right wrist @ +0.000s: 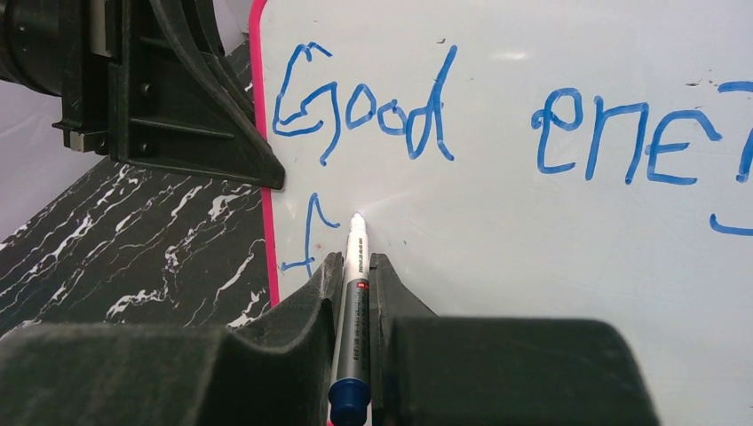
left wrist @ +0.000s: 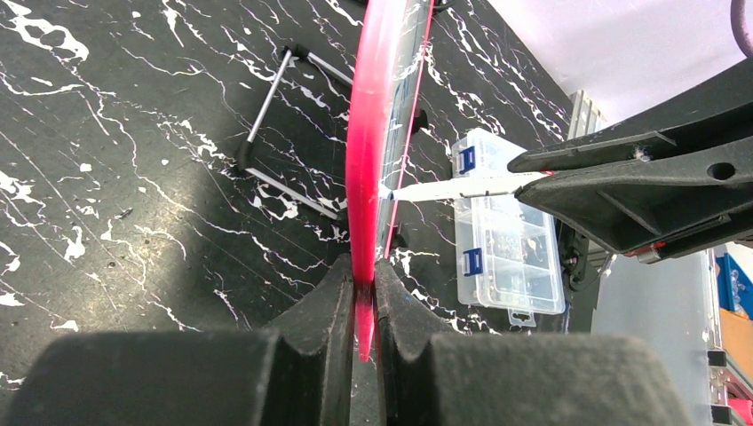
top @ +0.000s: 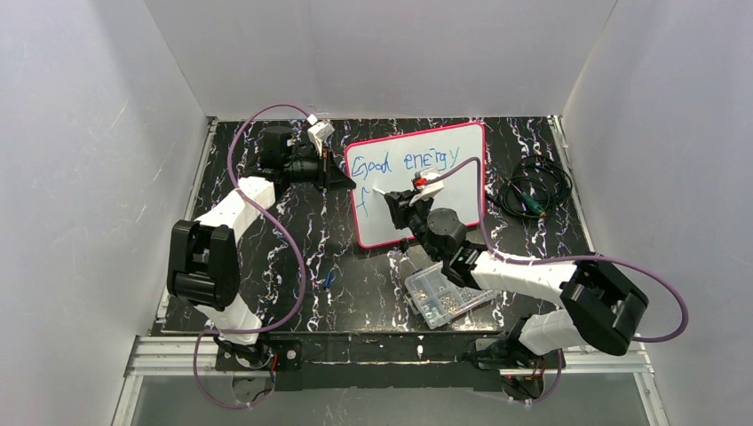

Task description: Write a sentence on the whiteboard

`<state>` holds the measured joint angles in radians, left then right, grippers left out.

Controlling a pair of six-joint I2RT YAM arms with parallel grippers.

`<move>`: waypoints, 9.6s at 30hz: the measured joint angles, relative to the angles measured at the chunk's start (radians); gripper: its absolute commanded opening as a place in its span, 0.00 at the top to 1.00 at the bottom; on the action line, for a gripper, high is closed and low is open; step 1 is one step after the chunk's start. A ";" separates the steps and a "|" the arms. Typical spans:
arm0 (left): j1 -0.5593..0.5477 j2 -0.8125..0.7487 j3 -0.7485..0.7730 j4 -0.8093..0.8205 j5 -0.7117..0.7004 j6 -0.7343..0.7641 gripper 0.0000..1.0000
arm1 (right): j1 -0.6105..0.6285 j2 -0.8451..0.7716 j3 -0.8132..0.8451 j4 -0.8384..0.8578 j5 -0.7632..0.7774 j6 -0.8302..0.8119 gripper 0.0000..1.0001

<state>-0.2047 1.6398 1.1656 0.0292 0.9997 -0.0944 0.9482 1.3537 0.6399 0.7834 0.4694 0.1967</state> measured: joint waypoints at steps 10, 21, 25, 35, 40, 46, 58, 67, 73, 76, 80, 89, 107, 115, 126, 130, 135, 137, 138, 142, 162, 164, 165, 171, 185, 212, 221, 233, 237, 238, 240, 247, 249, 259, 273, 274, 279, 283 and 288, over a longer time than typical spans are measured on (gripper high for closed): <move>0.000 0.000 0.000 0.000 -0.006 0.000 1.00 | -0.006 0.017 0.011 0.006 -0.002 -0.005 0.99; 0.000 0.000 0.000 0.000 -0.014 0.001 1.00 | 0.010 0.011 -0.061 -0.014 -0.047 0.074 0.99; 0.000 0.000 0.000 0.000 -0.013 0.001 1.00 | 0.022 0.011 -0.072 -0.036 -0.051 0.091 0.99; 0.000 0.000 0.000 0.000 -0.003 0.000 1.00 | 0.023 -0.057 -0.074 -0.077 -0.005 0.071 0.99; 0.000 -0.001 0.000 0.000 -0.003 0.000 1.00 | 0.023 -0.070 -0.073 -0.078 0.016 0.053 0.99; 0.000 -0.002 0.000 0.000 -0.002 0.000 1.00 | 0.023 -0.045 -0.061 -0.077 0.022 0.035 0.99; 0.000 -0.002 0.000 0.000 -0.009 0.001 1.00 | 0.023 -0.021 -0.053 -0.070 0.018 0.029 0.99; 0.000 -0.002 0.000 0.000 -0.008 0.001 1.00 | 0.023 -0.029 -0.063 -0.082 0.014 0.043 0.99; 0.000 -0.002 0.000 0.000 -0.005 0.001 1.00 | 0.023 -0.042 -0.066 -0.106 0.021 0.043 0.99; 0.000 -0.002 0.000 0.000 -0.004 0.001 1.00 | 0.023 -0.046 -0.066 -0.108 0.031 0.039 0.99; 0.000 -0.002 0.000 0.000 -0.005 0.001 1.00 | 0.023 -0.046 -0.065 -0.108 0.039 0.030 0.99; 0.000 -0.002 0.000 0.000 -0.005 0.001 1.00 | 0.023 -0.031 -0.040 -0.093 0.032 0.009 0.99; 0.000 -0.002 0.000 0.000 0.003 0.000 1.00 | 0.023 -0.083 -0.041 -0.093 0.039 0.009 0.99; 0.000 -0.002 0.000 0.000 0.003 0.000 1.00 | 0.023 -0.054 -0.041 -0.093 0.071 0.008 0.99; 0.000 -0.002 0.000 0.000 0.000 0.001 1.00 | 0.023 -0.046 -0.043 -0.101 0.079 0.012 0.99; 0.000 -0.002 0.000 0.000 -0.001 0.001 1.00 | 0.023 -0.055 -0.061 -0.111 0.078 0.023 0.99; 0.000 -0.002 0.000 0.000 -0.004 0.001 1.00 | 0.023 -0.066 -0.080 -0.130 0.078 0.041 0.99; 0.000 -0.002 0.000 0.000 -0.005 0.001 1.00 | 0.023 -0.067 -0.081 -0.132 0.078 0.043 0.99; 0.000 -0.002 0.000 0.000 -0.005 0.001 1.00 | 0.023 -0.067 -0.081 -0.132 0.079 0.042 0.99; 0.000 -0.002 0.000 0.000 -0.005 0.001 1.00 | 0.023 -0.067 -0.080 -0.130 0.082 0.037 0.99; 0.000 -0.004 0.000 0.000 0.002 0.000 1.00 | 0.023 -0.061 -0.048 -0.106 0.122 -0.008 0.99; 0.000 -0.004 0.000 0.000 0.002 0.000 1.00 | 0.023 -0.063 -0.053 -0.108 0.119 0.005 0.99; 0.000 -0.004 0.000 0.000 0.002 0.001 1.00 | 0.023 -0.063 -0.057 -0.109 0.118 0.010 0.99; 0.000 -0.004 0.000 0.000 -0.001 0.000 1.00 | 0.023 -0.080 -0.086 -0.139 0.104 0.039 0.99; 0.000 -0.004 0.000 0.000 -0.001 0.000 1.00 | 0.024 -0.085 -0.085 -0.140 0.130 0.024 0.99; 0.000 -0.010 0.000 0.000 0.003 -0.002 1.00 | 0.021 -0.167 -0.067 -0.146 0.166 0.013 0.99; 0.000 -0.010 0.000 0.000 0.003 -0.002 1.00 | 0.008 -0.129 -0.067 -0.146 0.172 0.011 0.99; 0.000 -0.010 0.000 0.000 0.002 -0.002 1.00 | 0.001 -0.096 -0.067 -0.121 0.170 0.001 0.99; 0.000 -0.010 0.000 0.000 0.002 -0.002 1.00 | 0.001 -0.095 -0.067 -0.119 0.149 -0.002 0.99; 0.000 -0.010 0.000 0.000 0.002 -0.002 1.00 | 0.001 -0.095 -0.067 -0.119 0.144 -0.002 0.99; 0.000 -0.010 0.000 0.000 0.003 -0.002 1.00 | 0.001 -0.095 -0.067 -0.120 0.130 0.000 0.99; 0.000 -0.010 0.000 0.000 0.002 -0.002 1.00 | 0.001 -0.097 -0.072 -0.133 0.125 0.017 0.99; 0.000 -0.010 0.000 0.000 0.002 -0.002 1.00 | 0.001 -0.103 -0.082 -0.136 0.126 0.021 0.99; 0.000 -0.010 0.000 0.000 0.003 -0.002 1.00 | 0.001 -0.130 -0.105 -0.183 0.156 0.033 0.99; 0.000 -0.010 0.000 0.000 -0.002 -0.002 1.00 | 0.005 -0.111 -0.109 -0.153 0.083 0.036 0.99; 0.000 -0.010 0.000 0.000 0.000 -0.003 1.00 | 0.008 -0.111 -0.109 -0.150 0.083 0.036 0.99; 0.000 -0.012 0.000 0.000 0.003 -0.003 1.00 | 0.012 -0.136 -0.115 -0.143 0.109 0.035 0.99; 0.000 -0.012 0.000 0.000 0.003 -0.003 1.00 | 0.013 -0.188 -0.127 -0.150 0.164 0.035 0.99; 0.000 -0.013 0.000 0.000 0.003 -0.003 1.00 | 0.013 -0.203 -0.146 -0.173 0.201 0.035 0.99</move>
<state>-0.2047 1.6268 1.1656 0.0288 1.0031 -0.0971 0.9607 1.1503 0.4934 0.6102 0.6701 0.2317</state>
